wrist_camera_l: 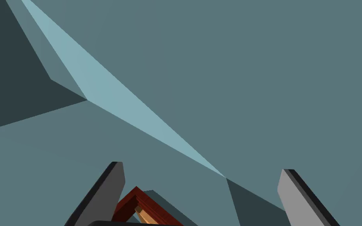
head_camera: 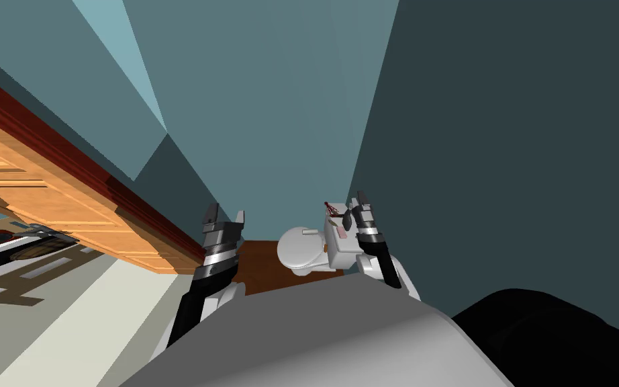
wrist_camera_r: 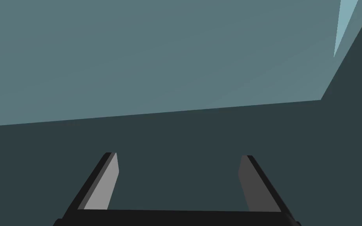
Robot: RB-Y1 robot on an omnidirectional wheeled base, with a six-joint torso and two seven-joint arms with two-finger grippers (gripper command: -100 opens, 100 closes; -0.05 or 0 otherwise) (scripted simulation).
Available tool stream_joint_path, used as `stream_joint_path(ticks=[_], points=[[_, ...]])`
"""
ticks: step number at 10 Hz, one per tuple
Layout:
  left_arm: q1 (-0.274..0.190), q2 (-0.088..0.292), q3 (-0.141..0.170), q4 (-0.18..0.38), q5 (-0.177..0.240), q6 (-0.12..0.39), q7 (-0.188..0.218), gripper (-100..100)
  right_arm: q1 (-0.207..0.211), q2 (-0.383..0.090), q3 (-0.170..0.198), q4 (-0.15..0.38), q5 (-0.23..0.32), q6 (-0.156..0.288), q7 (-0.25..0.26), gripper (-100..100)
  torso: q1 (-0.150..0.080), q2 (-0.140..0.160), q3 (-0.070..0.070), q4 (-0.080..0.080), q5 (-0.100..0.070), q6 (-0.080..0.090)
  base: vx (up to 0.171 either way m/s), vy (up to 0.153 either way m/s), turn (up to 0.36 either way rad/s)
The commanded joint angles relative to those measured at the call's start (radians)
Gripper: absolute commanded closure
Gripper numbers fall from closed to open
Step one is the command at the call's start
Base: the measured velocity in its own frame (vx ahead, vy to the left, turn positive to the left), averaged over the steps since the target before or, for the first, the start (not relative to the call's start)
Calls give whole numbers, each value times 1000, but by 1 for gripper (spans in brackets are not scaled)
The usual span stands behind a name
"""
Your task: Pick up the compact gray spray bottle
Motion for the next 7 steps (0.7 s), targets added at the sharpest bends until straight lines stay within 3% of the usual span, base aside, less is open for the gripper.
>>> stream_joint_path(ticks=[1, 4, 7], points=[[0, 0, 0, 0, 0, 0, 0, 0, 6, -35, 1, 1, 1, 14, -1, -100, 0, 0, 0, 0, 0, 0, 4, 7, -13], [0, 0, 0, 0, 0, 0, 0, 0, 32, -120, 6, 7, 5, 69, -6, -100, 1, -1, -1, 0, 0, 0, 15, 23, -29], [0, 0, 0, 0, 0, 0, 0, 0, 74, -219, 14, 23, 15, 154, -16, -100, 2, 0, 0, 0, 0, 0, 6, 35, -55]])
